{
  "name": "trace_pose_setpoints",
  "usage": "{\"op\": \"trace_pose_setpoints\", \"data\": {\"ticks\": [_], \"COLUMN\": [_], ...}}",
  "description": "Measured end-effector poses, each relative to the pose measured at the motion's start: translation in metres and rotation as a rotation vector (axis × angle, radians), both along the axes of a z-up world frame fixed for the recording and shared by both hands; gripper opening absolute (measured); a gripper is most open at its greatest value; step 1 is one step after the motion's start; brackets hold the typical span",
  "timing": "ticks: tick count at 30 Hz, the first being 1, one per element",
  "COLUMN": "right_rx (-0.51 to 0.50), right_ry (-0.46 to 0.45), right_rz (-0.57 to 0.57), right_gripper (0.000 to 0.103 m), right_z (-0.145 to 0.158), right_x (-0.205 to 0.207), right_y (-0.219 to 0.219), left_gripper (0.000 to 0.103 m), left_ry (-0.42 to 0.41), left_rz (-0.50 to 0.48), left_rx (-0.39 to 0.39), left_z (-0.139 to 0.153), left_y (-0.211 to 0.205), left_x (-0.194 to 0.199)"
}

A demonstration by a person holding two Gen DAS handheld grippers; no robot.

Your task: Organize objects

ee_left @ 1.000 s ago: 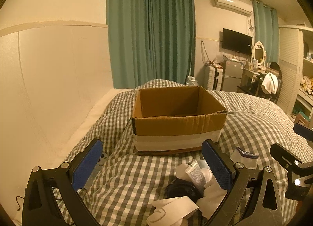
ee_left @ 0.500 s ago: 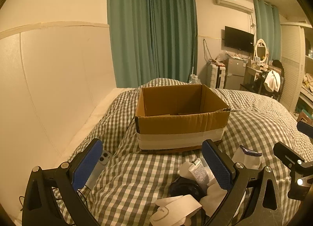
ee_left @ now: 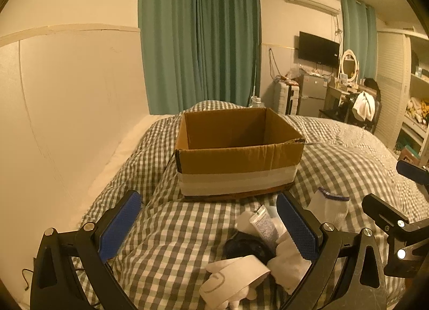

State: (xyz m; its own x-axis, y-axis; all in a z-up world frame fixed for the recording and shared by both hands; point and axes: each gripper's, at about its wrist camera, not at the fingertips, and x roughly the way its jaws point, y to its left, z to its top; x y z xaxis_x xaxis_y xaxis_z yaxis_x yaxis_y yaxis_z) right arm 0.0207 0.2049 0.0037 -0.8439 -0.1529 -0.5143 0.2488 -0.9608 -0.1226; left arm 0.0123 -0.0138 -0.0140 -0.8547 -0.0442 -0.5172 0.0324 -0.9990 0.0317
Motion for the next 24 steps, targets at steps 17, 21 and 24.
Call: {"op": "trace_pose_setpoints", "data": {"ticks": [17, 21, 24], "right_rx": [0.018, 0.012, 0.01], "right_ry": [-0.121, -0.14, -0.152], "right_rz": [0.053, 0.067, 0.085], "right_gripper": [0.1, 0.096, 0.089], "right_z": [-0.037, -0.043, -0.046], "right_x": [-0.009, -0.013, -0.016], "right_y": [-0.016, -0.018, -0.022], "left_gripper": [0.103, 0.098, 0.097], "left_ry": [-0.185, -0.243, -0.266], "left_rz": [-0.084, -0.11, -0.145], "left_rx": [0.006, 0.011, 0.035], "left_z": [-0.045, -0.06, -0.065], "left_y": [-0.005, -0.004, -0.003], "left_x": [-0.002, -0.007, -0.008]}}
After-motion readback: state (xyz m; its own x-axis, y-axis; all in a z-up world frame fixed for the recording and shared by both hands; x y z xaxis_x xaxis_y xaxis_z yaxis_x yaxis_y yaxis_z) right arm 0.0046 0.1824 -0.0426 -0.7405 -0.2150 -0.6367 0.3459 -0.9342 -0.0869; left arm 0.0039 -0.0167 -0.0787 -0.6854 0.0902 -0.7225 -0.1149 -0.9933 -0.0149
